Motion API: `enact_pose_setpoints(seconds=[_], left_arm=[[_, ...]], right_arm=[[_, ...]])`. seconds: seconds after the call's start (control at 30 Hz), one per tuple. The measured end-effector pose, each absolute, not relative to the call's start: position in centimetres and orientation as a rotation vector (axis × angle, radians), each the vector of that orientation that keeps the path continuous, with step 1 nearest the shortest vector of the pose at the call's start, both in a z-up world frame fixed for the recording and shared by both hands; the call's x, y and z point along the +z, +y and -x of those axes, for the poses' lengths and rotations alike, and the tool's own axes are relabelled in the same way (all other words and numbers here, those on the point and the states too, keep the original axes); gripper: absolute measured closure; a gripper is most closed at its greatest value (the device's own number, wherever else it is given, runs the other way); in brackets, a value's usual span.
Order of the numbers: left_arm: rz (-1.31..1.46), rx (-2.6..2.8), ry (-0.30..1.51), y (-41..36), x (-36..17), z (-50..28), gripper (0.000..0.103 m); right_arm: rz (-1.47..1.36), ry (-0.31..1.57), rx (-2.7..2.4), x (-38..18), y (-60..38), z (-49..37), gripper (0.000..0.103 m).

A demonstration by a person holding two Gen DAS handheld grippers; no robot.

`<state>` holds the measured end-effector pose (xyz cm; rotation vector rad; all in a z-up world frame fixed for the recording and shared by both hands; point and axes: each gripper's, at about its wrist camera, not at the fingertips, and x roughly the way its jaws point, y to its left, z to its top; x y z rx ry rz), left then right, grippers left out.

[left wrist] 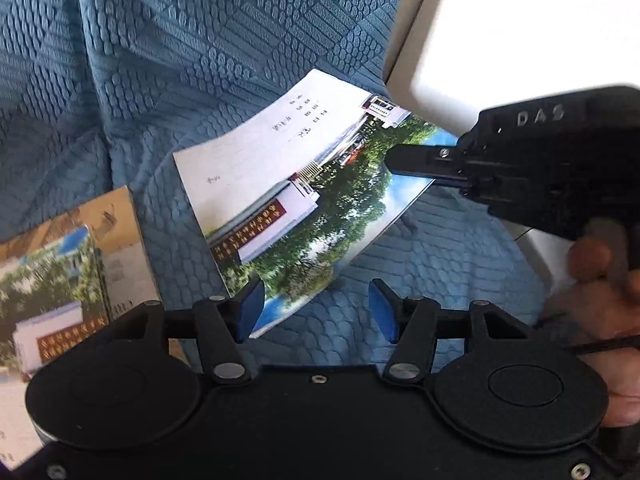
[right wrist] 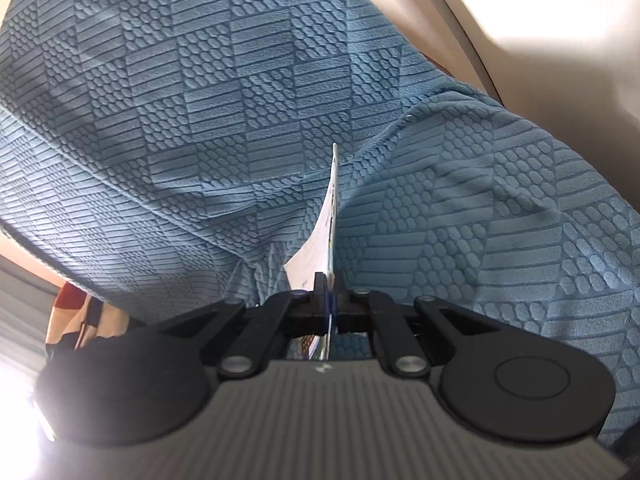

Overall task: Organize objects
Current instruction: 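Lift the booklet with the right gripper and carry it toward the stack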

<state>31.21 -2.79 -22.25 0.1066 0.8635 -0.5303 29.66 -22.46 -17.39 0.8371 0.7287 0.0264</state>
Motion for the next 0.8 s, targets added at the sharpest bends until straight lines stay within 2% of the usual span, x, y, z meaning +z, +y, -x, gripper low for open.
enact_pose_setpoints(seconds=[0.4, 0.57, 0.6, 0.63, 0.8], left_arm=[[-0.239, -0.427, 0.839, -2.6, -24.2, -32.3, 0.052], [-0.323, -0.415, 0.752, -3.7, -24.2, -31.4, 0.069], [-0.325, -0.424, 0.742, -3.8, -24.1, -31.3, 0.077], [-0.323, -0.428, 0.737, -3.9, -24.0, -31.2, 0.081], [-0.271, -0.436, 0.741, -2.9, -23.3, -31.2, 0.085]], right_arm=[[-0.942, 0.745, 0.005, -18.3, -23.3, -28.9, 0.099], [-0.961, 0.757, -0.013, -18.7, -23.6, -28.8, 0.099], [-0.961, 0.761, -0.017, -18.8, -23.6, -28.9, 0.099], [-0.961, 0.763, -0.021, -18.9, -23.7, -28.8, 0.099], [-0.948, 0.764, -0.04, -19.2, -23.8, -28.7, 0.099]])
